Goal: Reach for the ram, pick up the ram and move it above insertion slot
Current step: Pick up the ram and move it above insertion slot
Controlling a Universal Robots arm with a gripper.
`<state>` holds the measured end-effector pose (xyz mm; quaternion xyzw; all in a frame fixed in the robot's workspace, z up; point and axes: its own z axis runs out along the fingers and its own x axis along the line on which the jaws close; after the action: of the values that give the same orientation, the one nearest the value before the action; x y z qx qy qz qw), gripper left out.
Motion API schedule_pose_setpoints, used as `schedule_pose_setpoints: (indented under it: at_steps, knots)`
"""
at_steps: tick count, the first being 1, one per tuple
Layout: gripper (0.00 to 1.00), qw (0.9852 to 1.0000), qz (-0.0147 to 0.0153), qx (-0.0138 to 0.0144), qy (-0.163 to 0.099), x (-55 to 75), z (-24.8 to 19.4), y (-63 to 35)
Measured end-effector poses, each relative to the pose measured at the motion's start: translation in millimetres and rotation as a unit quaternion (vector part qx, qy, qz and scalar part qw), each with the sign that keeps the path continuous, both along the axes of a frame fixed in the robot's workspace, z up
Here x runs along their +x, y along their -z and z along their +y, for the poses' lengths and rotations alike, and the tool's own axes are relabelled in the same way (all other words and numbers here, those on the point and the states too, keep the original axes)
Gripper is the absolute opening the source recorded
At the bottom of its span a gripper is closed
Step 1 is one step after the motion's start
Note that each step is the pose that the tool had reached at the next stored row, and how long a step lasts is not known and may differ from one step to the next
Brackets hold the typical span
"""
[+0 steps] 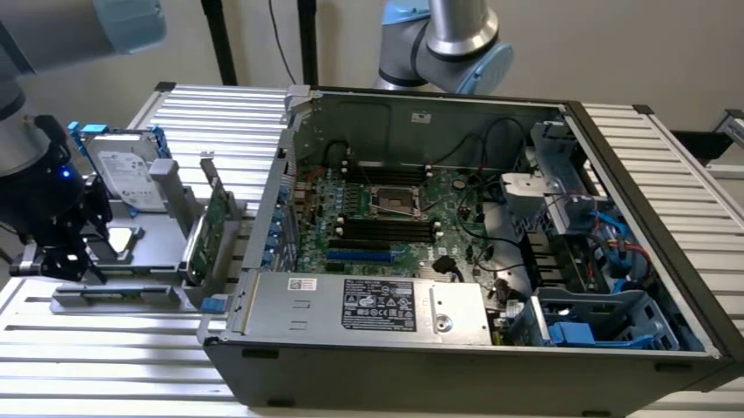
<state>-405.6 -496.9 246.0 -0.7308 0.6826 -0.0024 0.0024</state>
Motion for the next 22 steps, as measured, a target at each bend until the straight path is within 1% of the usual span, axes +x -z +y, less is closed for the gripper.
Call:
schedule_pose_setpoints:
  at_steps: [3,15,22]
  knots:
    - [0.42,1.0000,0.0000,0.0000,0.003,0.0,-0.6,5.4]
    - [0.42,0.9999,0.0000,0.0002,0.013,2.1,-5.7,27.2]
    - [0.42,0.9999,0.0005,0.0029,0.015,5.0,-6.2,37.4]
